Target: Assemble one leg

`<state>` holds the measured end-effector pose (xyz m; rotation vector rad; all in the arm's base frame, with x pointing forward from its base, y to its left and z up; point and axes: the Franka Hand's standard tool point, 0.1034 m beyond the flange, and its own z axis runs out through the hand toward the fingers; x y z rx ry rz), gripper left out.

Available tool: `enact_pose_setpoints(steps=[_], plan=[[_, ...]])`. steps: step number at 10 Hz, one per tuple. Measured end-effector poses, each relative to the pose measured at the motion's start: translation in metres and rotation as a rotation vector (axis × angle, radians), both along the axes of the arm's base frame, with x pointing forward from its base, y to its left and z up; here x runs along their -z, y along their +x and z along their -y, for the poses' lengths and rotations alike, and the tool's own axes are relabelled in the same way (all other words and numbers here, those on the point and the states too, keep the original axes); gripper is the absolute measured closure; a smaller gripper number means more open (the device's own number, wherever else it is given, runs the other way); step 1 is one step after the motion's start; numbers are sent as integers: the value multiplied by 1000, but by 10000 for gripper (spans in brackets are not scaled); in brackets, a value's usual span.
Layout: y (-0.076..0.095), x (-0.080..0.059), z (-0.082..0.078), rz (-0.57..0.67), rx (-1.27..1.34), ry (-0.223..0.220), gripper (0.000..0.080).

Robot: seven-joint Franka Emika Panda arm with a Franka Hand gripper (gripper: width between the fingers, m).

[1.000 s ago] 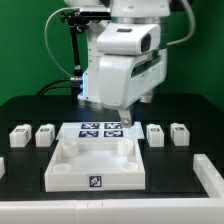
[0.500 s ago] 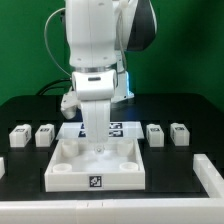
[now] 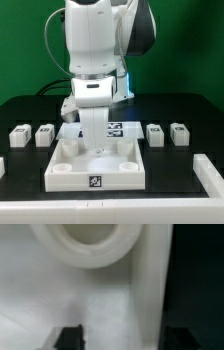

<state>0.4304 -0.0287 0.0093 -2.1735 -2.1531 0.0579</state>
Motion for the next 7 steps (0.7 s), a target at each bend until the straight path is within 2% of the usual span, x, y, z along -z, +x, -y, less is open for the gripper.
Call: enact_pose_setpoints(steps=[2, 7], plan=[[0, 0, 0, -1, 0, 0, 736], [4, -2, 1, 16, 1, -1, 735]])
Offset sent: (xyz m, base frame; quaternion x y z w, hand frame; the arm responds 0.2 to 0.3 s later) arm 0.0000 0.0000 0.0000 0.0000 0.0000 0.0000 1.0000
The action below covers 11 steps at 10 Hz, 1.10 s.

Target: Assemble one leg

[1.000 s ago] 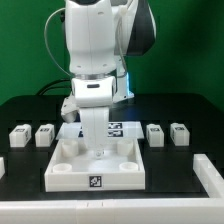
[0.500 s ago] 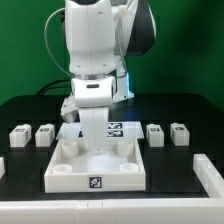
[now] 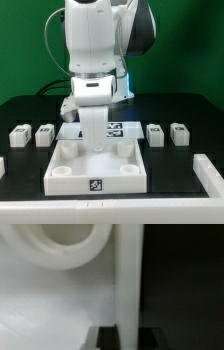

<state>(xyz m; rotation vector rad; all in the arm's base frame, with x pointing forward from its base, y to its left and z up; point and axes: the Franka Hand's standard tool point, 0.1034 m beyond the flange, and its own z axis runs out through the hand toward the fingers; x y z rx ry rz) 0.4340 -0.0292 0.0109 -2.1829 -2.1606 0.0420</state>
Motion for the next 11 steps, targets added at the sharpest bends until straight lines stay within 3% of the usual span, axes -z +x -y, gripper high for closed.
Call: enact_pose_setpoints(steps=[1, 2, 5, 8, 11], plan=[[5, 0, -2, 5, -2, 2, 736], [23, 1, -12, 24, -16, 10, 735], [65, 1, -69, 67, -4, 49, 736], [66, 1, -98, 70, 15, 61, 736], [67, 5, -94, 85, -59, 72, 736]])
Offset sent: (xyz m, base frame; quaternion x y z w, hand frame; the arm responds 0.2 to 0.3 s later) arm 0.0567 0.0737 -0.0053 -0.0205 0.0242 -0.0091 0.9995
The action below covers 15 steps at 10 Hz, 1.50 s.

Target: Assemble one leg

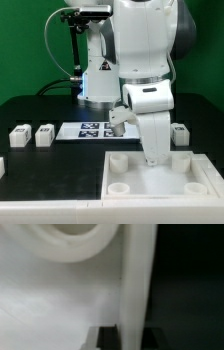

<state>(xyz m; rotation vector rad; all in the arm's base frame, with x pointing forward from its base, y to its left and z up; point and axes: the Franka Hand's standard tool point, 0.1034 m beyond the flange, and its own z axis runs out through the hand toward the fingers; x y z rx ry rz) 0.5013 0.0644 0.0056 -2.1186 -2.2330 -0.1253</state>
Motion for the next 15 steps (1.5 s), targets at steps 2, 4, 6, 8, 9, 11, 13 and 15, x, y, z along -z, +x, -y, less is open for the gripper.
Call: enact_pose_setpoints(steps=[2, 4, 6, 8, 9, 11, 13, 15], plan=[[0, 0, 0, -3, 19, 0, 733], [0, 0, 1, -3, 21, -1, 360], [-1, 0, 1, -4, 22, -1, 229], [-1, 1, 2, -4, 23, -1, 155], [-1, 1, 2, -4, 24, -2, 155], [-1, 1, 2, -5, 24, -2, 151], [-8, -11, -1, -9, 133, -7, 150], [-26, -36, -15, -2, 239, -24, 150]])
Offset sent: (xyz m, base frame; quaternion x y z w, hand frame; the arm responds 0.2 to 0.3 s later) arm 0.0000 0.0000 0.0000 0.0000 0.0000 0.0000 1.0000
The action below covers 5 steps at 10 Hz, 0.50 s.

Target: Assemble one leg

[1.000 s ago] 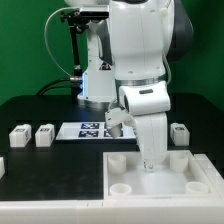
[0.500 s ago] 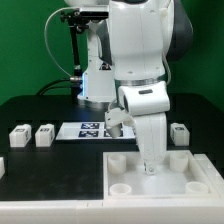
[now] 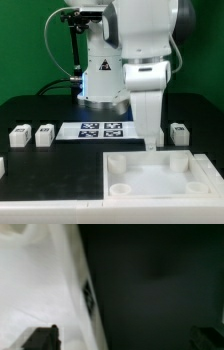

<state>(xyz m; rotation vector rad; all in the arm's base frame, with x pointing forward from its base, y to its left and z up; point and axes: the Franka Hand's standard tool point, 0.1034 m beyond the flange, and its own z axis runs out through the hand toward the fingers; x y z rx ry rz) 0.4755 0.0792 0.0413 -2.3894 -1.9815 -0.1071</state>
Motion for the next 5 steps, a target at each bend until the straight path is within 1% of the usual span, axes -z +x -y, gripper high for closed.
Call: enact_pose_setpoints(steps=[1, 2, 3, 4, 5], plan=[[-10, -11, -12, 3, 56, -5, 150], [-19, -20, -24, 0, 223, -1, 150], [-36, -24, -41, 0, 411, 11, 150], [-53, -23, -58, -23, 575, 14, 150], [-57, -23, -65, -31, 671, 22, 150]])
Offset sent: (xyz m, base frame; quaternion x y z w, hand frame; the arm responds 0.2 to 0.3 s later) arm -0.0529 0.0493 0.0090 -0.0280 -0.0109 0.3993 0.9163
